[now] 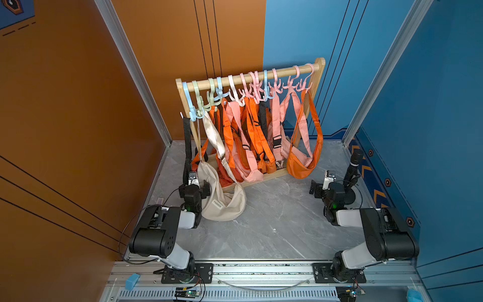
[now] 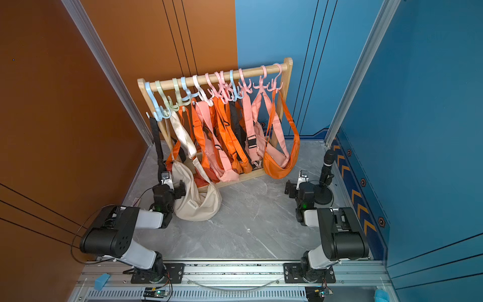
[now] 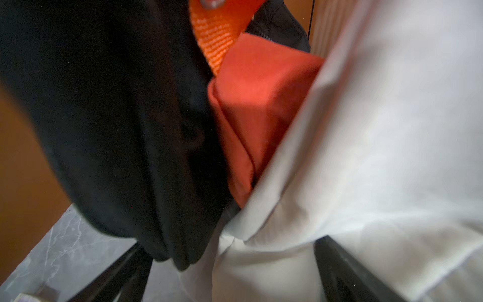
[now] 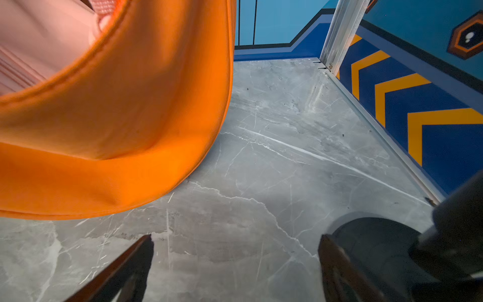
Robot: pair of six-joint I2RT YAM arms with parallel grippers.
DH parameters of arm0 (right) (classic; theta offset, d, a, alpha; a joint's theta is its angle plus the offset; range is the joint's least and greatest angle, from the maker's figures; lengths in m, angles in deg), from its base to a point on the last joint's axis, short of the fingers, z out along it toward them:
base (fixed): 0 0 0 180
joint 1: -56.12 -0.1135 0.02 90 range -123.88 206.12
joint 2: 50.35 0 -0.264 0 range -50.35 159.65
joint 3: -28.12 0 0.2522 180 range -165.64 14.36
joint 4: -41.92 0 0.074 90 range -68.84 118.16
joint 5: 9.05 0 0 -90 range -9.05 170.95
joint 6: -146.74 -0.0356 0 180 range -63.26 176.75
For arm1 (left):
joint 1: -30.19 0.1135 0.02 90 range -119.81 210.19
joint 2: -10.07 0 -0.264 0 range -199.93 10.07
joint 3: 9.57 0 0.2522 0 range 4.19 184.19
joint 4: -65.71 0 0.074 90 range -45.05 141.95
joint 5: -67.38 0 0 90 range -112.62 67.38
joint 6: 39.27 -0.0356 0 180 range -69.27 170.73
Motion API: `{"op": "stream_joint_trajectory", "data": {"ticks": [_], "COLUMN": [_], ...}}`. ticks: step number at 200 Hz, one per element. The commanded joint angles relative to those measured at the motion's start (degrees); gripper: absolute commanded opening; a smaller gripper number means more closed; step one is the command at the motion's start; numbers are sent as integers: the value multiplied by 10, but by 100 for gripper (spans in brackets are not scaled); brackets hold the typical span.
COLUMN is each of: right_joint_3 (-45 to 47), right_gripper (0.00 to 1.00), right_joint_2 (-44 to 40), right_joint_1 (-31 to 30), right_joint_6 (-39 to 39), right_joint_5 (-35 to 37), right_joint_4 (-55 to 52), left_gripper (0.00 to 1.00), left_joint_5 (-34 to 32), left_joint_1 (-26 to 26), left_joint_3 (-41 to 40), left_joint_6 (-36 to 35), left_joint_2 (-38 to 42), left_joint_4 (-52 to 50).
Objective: Take the bag off the hook
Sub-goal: Move the clothesline to the center of the board.
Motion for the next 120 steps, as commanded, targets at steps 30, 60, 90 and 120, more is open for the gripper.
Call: {"op": "stream_joint_trajectory", "data": {"ticks": [30, 60, 90, 120], "right_joint_3": [-11, -11, -11, -11], "right_gripper": [100, 100, 100, 100], "right_joint_2": [7, 7, 7, 7], "right_joint_1": [5, 5, 5, 6], "right_joint_6": [2, 2, 1, 1], "right_joint_5": [0, 0, -1, -2], "right_joint_4": [13, 13, 13, 13], "left_gripper": [98, 98, 98, 98], "left_joint_5": [25, 26, 26, 27], "left_joint_1": [1, 1, 2, 2], "left_joint_3": [15, 15, 15, 16], "left_joint_6": [-7, -7, -8, -7], "left_joint_2": [-9, -9, -9, -9], "left_joint_4": [-2, -2, -2, -3]}}
